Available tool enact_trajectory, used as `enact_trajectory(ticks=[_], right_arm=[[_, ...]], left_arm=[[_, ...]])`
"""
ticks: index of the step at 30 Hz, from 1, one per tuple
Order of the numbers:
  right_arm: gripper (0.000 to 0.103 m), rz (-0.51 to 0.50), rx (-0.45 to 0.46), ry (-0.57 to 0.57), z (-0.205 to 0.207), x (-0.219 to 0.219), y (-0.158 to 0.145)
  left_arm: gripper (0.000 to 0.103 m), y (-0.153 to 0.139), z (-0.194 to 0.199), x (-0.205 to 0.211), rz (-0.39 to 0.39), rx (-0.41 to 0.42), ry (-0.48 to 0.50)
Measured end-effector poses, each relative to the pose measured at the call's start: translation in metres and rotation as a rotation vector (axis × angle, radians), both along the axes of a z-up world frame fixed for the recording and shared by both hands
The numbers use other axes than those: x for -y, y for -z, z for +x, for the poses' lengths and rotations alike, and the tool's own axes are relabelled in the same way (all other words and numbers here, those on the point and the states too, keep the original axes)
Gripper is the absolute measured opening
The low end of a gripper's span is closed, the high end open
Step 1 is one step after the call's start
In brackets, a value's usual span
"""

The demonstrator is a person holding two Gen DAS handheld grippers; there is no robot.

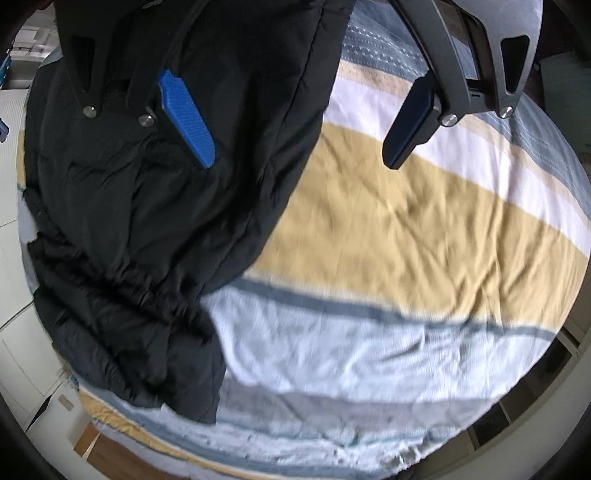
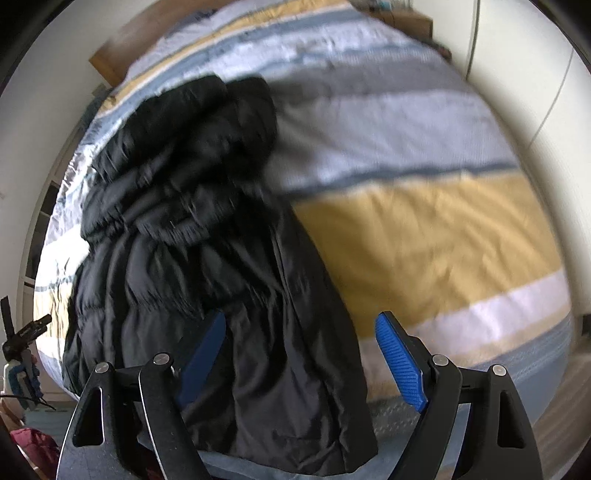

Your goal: Fold large clothes

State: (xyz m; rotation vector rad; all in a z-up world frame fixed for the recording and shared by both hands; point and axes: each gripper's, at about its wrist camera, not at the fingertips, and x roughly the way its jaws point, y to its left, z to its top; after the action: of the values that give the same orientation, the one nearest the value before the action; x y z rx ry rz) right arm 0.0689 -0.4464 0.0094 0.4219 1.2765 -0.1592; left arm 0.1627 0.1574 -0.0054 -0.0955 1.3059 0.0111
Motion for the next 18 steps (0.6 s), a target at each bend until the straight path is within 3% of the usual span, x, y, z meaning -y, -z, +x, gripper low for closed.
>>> enact_trajectory(ticks=[9,15,18], right_arm=[[0.083,0.066,-0.12,-0.037,-0.018,-0.01,0.081],[0.083,0.153,-0.143,-0.038,-0.032,-0.013,0.097],[0.083,0.179,-0.164,-0.058,-0.038,-0.014,0.102]], left_arm=[[0.093,0.068,-0.026,0.0,-0.07,-0.08,-0.018],[0.093,0.092,-0.049,-0.009,-0.203,-0.139,-0.086],[0.092,0.093,-0.054,-0.007,-0.214,-0.156,-0.067]])
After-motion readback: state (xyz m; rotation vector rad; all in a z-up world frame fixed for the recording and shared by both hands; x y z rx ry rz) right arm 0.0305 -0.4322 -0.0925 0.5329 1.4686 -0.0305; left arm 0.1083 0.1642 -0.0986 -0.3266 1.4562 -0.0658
